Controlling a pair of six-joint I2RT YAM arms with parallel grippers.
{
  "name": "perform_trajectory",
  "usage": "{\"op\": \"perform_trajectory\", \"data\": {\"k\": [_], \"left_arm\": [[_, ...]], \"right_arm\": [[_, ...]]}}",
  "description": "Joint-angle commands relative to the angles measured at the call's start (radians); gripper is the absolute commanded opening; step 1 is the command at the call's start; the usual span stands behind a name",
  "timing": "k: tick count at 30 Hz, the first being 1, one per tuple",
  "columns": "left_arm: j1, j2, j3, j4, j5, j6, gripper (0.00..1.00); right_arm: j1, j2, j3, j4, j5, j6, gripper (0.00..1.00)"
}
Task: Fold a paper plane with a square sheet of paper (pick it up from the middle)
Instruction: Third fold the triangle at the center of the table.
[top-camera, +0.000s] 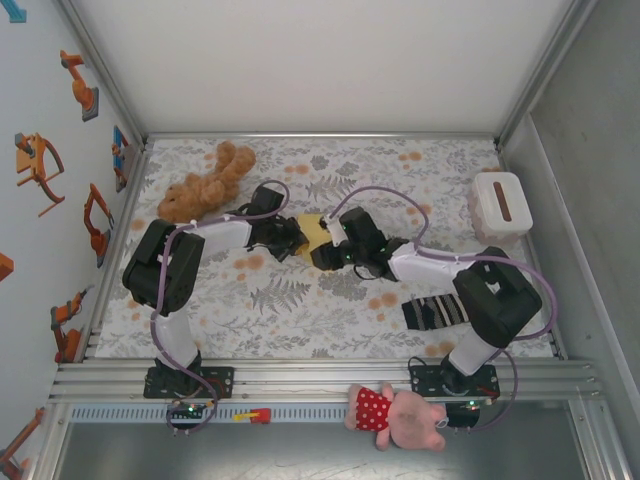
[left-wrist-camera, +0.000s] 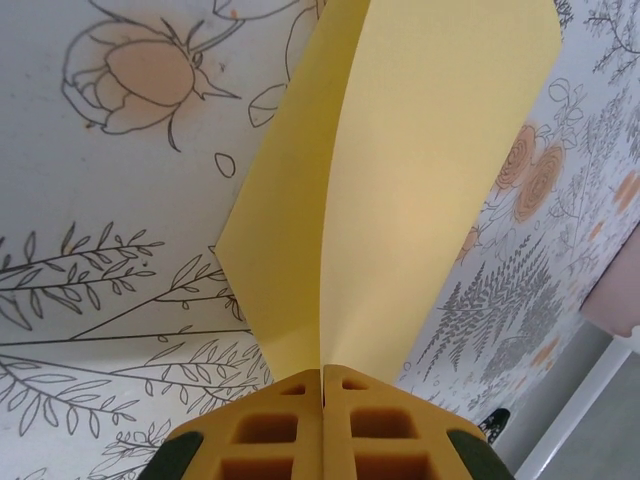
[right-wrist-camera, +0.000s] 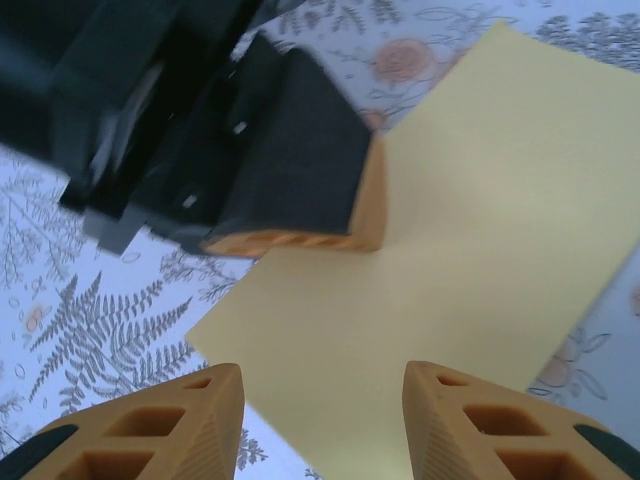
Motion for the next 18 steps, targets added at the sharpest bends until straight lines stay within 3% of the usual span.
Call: {"op": "perform_trajectory", "data": {"k": [1, 15, 18], "left_arm": [[-0.002, -0.005, 0.028, -0.016, 0.006, -0.032, 0.0], [-0.003, 0.007, 0.036, -0.027, 0.021, -0.029, 0.0], [-0.004, 0.008, 0.039, -0.03, 0.023, -0.027, 0.0]], "right_arm": [[0.018, -0.012, -0.045, 0.14, 0.048, -0.098, 0.44], [0.067, 0.062, -0.007, 0.138, 0.07, -0.188, 0.45], [0.068, 0.068, -0.004, 0.148, 0.095, -0.189, 0.39]]}}
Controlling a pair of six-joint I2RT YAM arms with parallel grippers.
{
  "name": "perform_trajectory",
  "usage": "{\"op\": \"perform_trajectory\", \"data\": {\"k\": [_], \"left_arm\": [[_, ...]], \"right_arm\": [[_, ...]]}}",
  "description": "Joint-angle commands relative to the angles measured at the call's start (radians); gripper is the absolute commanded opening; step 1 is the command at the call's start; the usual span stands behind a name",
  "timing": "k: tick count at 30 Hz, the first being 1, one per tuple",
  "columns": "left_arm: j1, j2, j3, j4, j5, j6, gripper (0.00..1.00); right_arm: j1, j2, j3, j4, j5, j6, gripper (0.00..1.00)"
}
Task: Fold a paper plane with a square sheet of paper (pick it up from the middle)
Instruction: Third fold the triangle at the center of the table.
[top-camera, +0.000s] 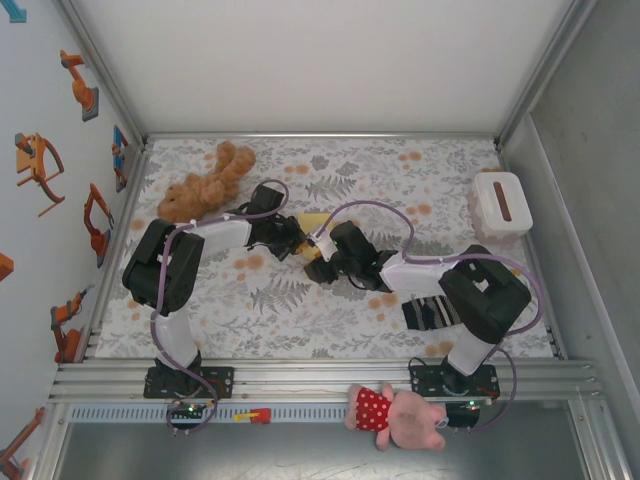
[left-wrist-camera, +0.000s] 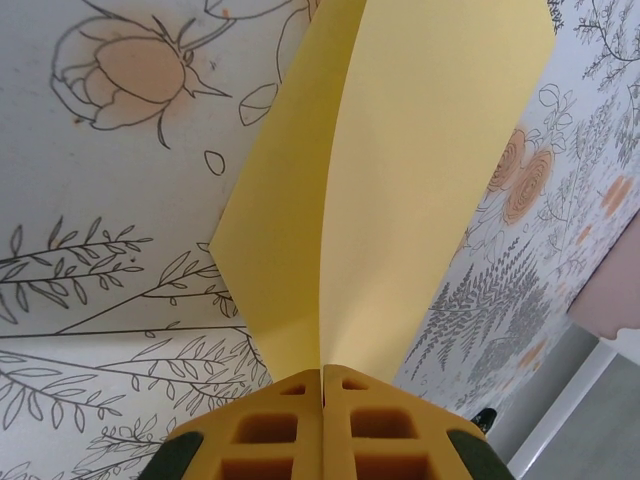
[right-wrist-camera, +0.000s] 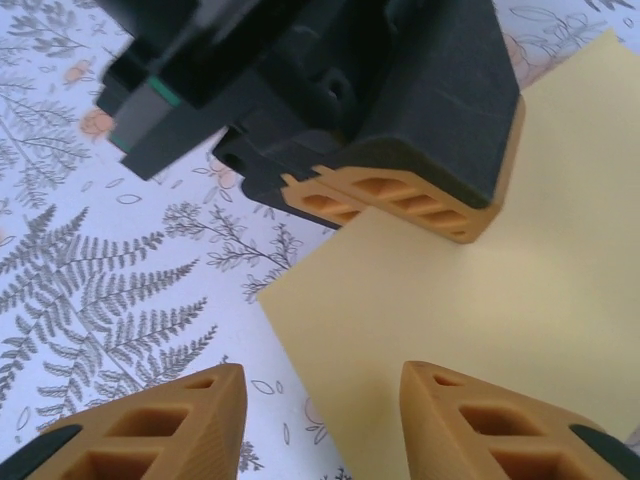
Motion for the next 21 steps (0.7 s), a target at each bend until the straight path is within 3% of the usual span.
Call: {"op": "perform_trajectory", "data": {"k": [1, 18, 21], "left_arm": [[-0.003, 0.009, 0.031, -0.026, 0.016, -0.006, 0.0], [-0.008, 0.004, 0.03, -0.034, 0.015, 0.009, 0.01], [-0.008, 0.001, 0.03, -0.032, 0.016, 0.009, 0.03]], "right_arm": [[0.003, 0.01, 0.036, 0.039, 0.049, -0.027, 0.37], [0.003, 0.023, 0.064, 0.05, 0.053, -0.054, 0.24], [0.003, 0.027, 0.067, 0.042, 0.043, -0.055, 0.17]]}}
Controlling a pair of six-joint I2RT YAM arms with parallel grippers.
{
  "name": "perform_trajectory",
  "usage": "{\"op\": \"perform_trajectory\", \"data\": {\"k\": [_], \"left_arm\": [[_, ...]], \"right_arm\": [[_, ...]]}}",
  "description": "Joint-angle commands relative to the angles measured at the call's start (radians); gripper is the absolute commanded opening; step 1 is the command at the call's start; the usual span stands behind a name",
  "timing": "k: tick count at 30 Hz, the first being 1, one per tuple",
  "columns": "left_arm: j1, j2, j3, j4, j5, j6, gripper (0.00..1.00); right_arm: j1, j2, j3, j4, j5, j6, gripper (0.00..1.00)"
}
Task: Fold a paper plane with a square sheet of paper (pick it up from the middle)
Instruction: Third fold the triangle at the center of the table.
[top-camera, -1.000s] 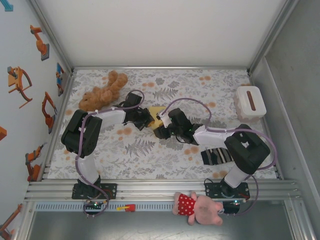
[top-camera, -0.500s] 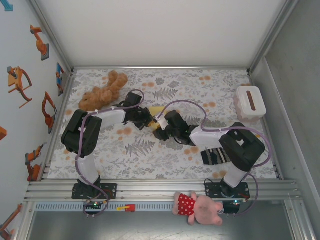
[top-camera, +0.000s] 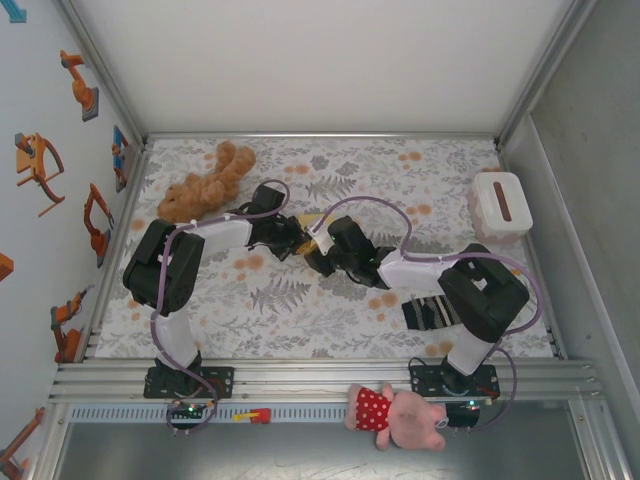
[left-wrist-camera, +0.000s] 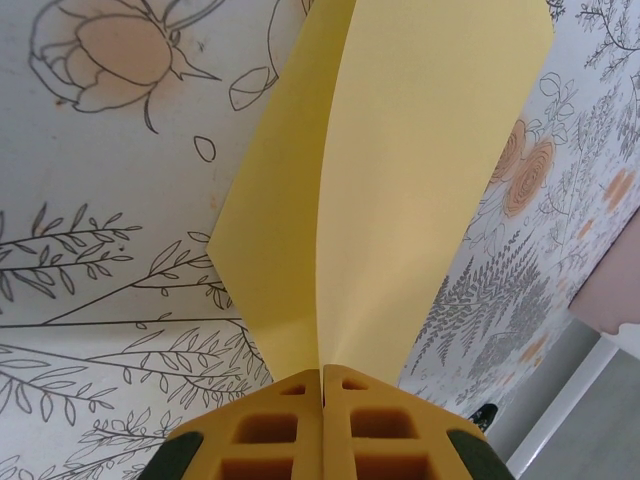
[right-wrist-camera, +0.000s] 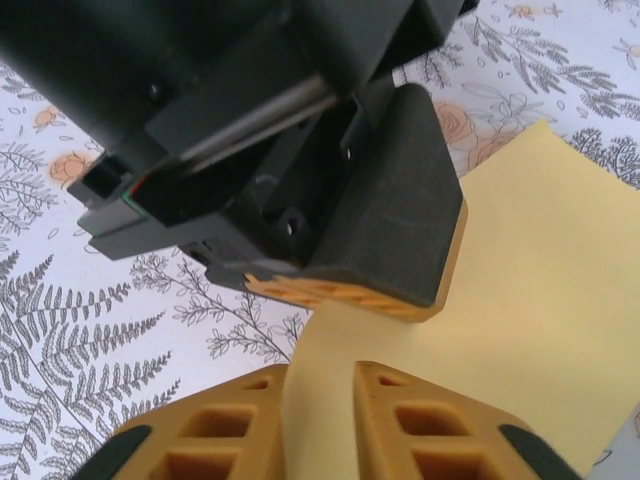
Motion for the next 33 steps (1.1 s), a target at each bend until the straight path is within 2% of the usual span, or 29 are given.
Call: {"op": "perform_trajectory", "data": {"k": [1, 8, 15, 18, 22, 26, 33], "left_arm": [[-0.003, -0.002, 0.027, -0.024, 0.012, 0.008, 0.03], [0.001, -0.017, 0.033, -0.03, 0.007, 0.011, 0.07], [0.053, -0.09, 0.019, -0.114, -0.07, 0.071, 0.34], [0.084, -0.143, -0.003, -0.114, -0.092, 0.097, 0.42], [0.097, -0.189, -0.016, -0.073, -0.097, 0.126, 0.44], [0.089, -0.162, -0.009, -0.014, -0.067, 0.133, 0.43], [0.048, 0.001, 0.063, 0.026, -0.002, 0.133, 0.31]], "right_arm": [[0.003, 0.018, 0.026, 0.015, -0.015, -0.012, 0.15], [0.003, 0.013, 0.024, -0.017, -0.047, -0.014, 0.0], [0.002, -0.023, 0.008, -0.034, -0.08, 0.009, 0.0], [0.002, -0.039, -0.008, -0.039, -0.115, 0.037, 0.0], [0.003, -0.047, -0.039, -0.022, -0.168, 0.095, 0.0], [0.003, -0.044, -0.067, 0.011, -0.216, 0.149, 0.0], [0.0, -0.035, -0.091, 0.049, -0.27, 0.211, 0.0]]}}
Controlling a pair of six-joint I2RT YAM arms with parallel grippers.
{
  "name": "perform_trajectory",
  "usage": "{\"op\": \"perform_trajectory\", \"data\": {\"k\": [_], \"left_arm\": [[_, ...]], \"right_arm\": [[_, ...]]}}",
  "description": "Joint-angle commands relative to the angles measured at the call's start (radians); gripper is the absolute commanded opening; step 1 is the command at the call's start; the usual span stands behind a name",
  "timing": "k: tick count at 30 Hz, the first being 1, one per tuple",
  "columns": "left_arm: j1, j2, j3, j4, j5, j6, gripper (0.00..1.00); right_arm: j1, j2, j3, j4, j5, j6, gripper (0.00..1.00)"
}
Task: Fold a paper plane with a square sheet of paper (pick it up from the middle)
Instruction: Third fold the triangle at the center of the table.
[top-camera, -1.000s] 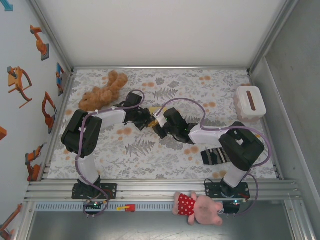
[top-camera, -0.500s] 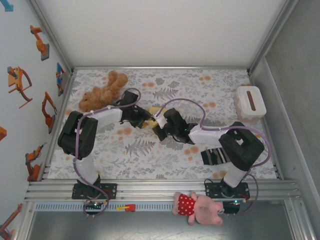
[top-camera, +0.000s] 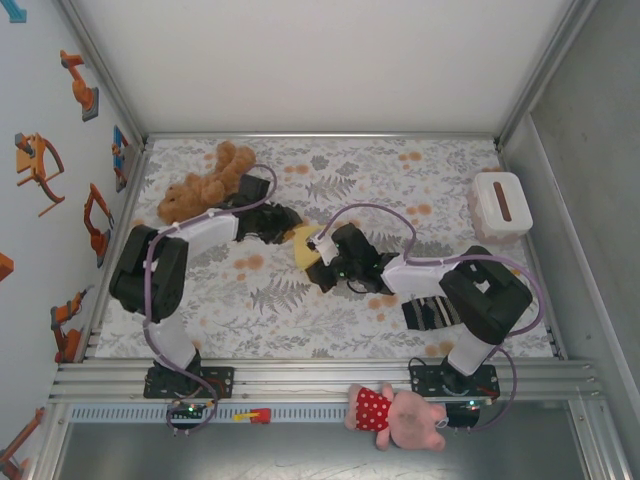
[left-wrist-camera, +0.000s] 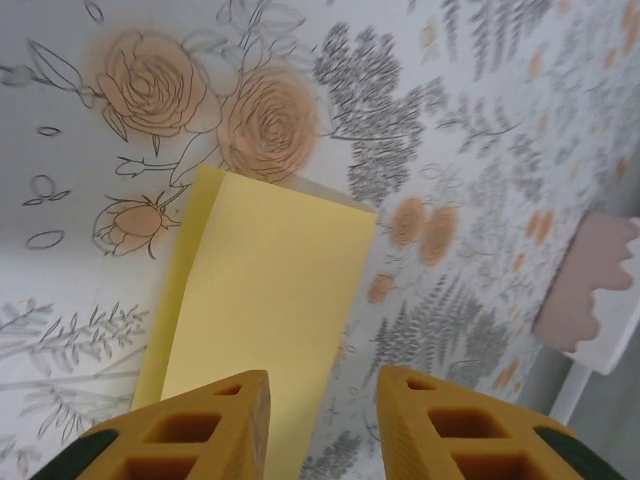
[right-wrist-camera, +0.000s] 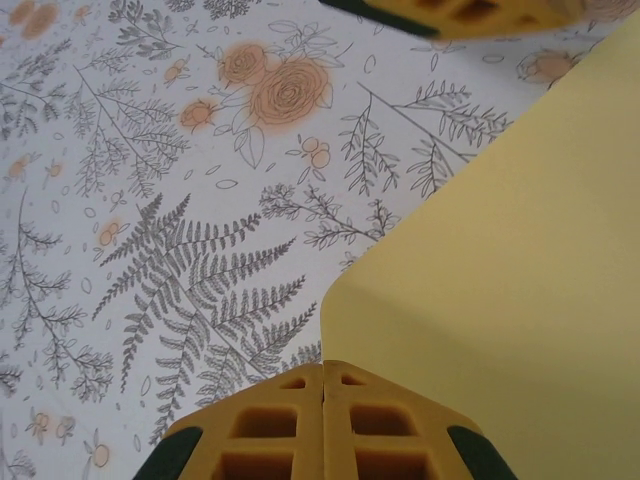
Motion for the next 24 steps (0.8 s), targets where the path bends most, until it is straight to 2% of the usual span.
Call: {"op": "perform_trajectory", "data": {"k": [1, 11, 18, 24], "left_arm": [[-0.02, 0.071, 0.058, 0.005, 0.035, 0.03, 0.29], [-0.04, 0.218, 0.155, -0.072, 0.034, 0.054, 0.21], [-0.046, 0.267, 0.202, -0.216, -0.013, 0.111, 0.19], [-0.047, 0.291, 0.214, -0.241, -0.003, 0.136, 0.18]], "right_arm": [[-0.002, -0.015, -0.017, 0.046, -0.046, 0.052, 0.0], [-0.035, 0.002, -0.025, 0.057, -0.045, 0.093, 0.0], [-0.077, 0.028, -0.005, 0.034, -0.017, 0.145, 0.0], [-0.104, 0.065, 0.027, -0.002, -0.009, 0.164, 0.0]]}}
